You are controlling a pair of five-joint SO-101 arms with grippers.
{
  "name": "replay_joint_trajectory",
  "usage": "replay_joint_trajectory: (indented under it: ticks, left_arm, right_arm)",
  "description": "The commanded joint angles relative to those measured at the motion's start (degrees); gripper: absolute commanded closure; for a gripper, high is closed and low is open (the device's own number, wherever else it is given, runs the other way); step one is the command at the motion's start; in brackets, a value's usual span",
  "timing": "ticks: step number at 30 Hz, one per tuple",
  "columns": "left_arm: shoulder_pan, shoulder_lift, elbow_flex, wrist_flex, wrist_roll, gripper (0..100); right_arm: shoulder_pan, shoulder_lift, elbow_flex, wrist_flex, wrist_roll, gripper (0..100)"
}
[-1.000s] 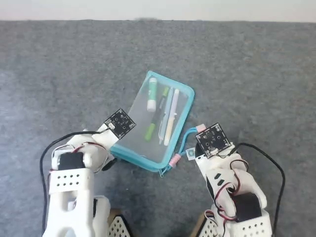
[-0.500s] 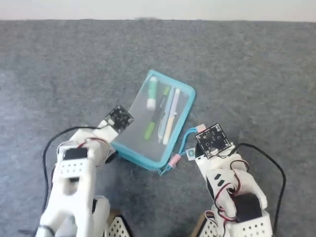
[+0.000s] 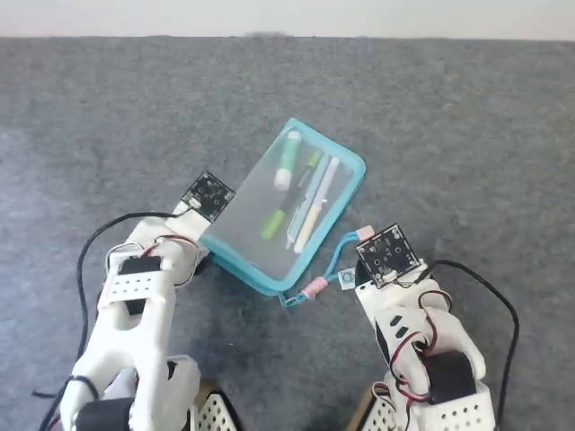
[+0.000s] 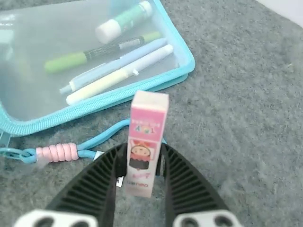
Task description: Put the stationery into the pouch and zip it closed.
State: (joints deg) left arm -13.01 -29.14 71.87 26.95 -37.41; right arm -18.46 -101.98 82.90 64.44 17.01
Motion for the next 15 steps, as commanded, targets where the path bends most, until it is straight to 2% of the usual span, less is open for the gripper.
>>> replay_joint_trajectory:
  ticks: [1,15]
  left_arm:
    - [-0.18,-2.46,-0.57,-3.25,2.9,73]
    - [-5.01,-2.55,-0.48,-11.34,4.75,72]
  right_arm:
    - [-0.48,0.4,-0.97,0.31,-0.09,98.7]
    - [-0.48,0.4,-0.97,0.31,0.0,98.7]
